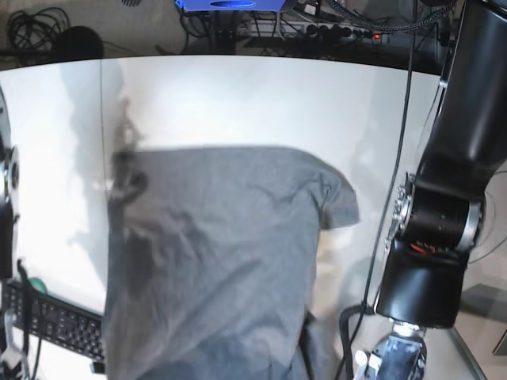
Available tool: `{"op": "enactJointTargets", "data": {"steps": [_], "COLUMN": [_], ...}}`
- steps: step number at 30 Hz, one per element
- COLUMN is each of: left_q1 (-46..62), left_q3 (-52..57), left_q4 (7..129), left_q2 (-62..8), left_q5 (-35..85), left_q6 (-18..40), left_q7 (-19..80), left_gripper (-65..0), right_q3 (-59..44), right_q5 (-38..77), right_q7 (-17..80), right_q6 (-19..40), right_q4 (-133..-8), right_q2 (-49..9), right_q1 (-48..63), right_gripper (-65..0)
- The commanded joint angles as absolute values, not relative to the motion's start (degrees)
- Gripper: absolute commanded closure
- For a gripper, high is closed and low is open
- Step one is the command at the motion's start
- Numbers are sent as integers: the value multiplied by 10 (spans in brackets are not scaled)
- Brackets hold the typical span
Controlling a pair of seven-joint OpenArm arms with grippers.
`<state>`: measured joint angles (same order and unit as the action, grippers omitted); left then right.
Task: Layout the t-shirt on the table in an organized manner, then fold the t-shirt properly
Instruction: 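Lift the shirt with both grippers and lay it flat on the table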
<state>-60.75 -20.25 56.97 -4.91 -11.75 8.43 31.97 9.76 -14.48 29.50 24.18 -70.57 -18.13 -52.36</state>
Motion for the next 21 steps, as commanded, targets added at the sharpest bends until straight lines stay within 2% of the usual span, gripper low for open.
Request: {"op": "enactJointTargets", "data": {"steps": [1, 6, 9, 14, 17, 21], "left_q1": [-649, -687, -657, -493, -376, -200], "left_q3": [-199, -198, -198, -205, -205, -205], "left_q4": [604, 756, 877, 1056, 1106, 1113], "left_q2": [-50, -51, -63, -116, -148, -158], "left_q5": [-121, -122, -122, -124, -146, -189], "left_q6": [75, 75, 78, 168, 176, 176], "left_q7": [317, 416, 494, 573, 587, 585], "left_gripper": [0, 0, 0, 0, 0, 0], "right_q3": [94, 91, 83, 30, 1, -57], "right_q5": [-156, -252, -325, -361, -360, -360], "right_q7": [276, 279, 305, 366, 364, 361], "right_q6": [247, 289, 324, 374, 372, 372], "right_q4": [-733, -866, -960, -1059, -1066, -1027], "right_q2": [-185, -187, -187, -184, -181, -121], "right_q1": [-568, -609, -567, -374, -248, -116], "right_gripper": [0, 0, 0, 0, 0, 0]}}
